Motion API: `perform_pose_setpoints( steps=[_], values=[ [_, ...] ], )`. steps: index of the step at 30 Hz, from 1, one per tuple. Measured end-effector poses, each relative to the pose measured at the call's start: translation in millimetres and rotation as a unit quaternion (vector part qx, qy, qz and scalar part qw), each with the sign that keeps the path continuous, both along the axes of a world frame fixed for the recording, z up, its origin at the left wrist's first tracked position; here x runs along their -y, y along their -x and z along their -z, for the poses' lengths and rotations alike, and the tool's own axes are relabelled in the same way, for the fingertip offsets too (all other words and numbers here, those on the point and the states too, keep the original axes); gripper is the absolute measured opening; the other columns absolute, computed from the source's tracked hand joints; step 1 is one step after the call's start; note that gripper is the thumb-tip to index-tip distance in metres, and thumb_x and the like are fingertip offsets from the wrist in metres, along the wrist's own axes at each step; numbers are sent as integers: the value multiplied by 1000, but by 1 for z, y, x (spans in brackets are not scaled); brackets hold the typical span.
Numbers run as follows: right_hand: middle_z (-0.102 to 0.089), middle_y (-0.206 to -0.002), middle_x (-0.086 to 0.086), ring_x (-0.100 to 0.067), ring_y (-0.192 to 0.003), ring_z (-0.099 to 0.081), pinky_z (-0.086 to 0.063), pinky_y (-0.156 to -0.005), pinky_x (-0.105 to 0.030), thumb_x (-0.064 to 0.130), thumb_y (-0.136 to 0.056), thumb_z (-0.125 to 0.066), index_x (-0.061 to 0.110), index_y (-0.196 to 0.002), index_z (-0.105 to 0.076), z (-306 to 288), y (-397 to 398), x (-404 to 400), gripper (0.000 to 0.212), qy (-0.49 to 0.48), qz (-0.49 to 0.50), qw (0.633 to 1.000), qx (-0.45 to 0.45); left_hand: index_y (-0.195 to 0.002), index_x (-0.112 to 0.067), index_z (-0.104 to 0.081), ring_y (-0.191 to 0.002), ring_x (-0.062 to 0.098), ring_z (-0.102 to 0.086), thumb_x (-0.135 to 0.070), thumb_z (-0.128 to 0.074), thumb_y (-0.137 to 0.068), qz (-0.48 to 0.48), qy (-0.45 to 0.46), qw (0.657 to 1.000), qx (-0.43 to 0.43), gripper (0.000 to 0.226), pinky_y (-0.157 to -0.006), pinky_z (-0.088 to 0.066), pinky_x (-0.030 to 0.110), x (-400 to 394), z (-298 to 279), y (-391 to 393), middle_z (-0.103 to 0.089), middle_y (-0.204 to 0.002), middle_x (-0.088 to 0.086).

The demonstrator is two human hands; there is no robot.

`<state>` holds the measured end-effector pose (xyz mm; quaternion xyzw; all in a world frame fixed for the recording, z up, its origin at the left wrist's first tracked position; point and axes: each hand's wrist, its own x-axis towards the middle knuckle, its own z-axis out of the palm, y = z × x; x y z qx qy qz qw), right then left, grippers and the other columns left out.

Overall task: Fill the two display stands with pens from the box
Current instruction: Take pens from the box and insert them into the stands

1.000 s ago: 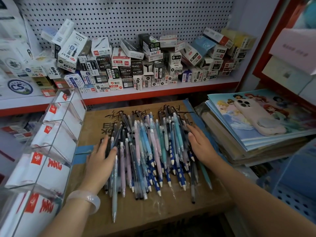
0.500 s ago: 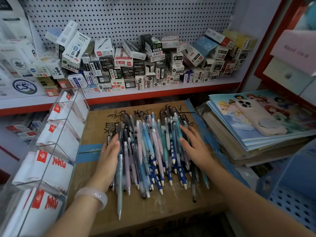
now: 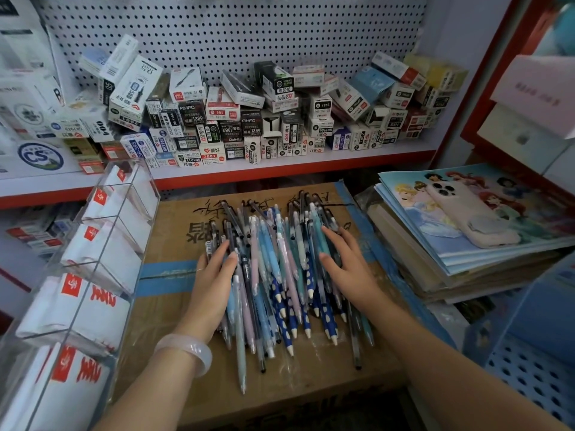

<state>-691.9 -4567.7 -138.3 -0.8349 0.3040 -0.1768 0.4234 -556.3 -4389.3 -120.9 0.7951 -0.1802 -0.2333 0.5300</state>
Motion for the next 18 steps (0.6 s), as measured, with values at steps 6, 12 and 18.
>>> perform_pose_setpoints(
  steps=[6, 12, 18],
  values=[
    [-7, -158, 10, -14, -144, -13, -22, -111, -37, 37, -98, -43, 43, -142, -28, 0, 0, 2, 47, 1, 2, 1000, 1, -141, -45, -28, -144, 13, 3, -46, -35, -96, 4, -28, 998, 50, 46, -114, -8, 44, -3, 6, -2, -5, -158, -2],
    [-5, -158, 8, -11, -145, -8, -19, -111, -33, 35, -99, -42, 39, -144, -28, -2, 5, 2, 47, 7, 0, 1000, 3, -139, -47, -29, -144, 15, 7, -44, -38, -96, 7, -37, 997, 62, 45, -115, -5, 45, -11, 6, -5, -1, -158, -1],
    [-5, -158, 7, -12, -145, -7, -16, -109, -30, 34, -99, -40, 38, -144, -28, -4, 8, 0, 47, -4, 1, 1000, 8, -139, -49, -27, -144, 16, 7, -45, -38, -95, 1, -33, 999, 43, 45, -115, -5, 45, -16, 3, -3, 6, -157, -4]
  ],
)
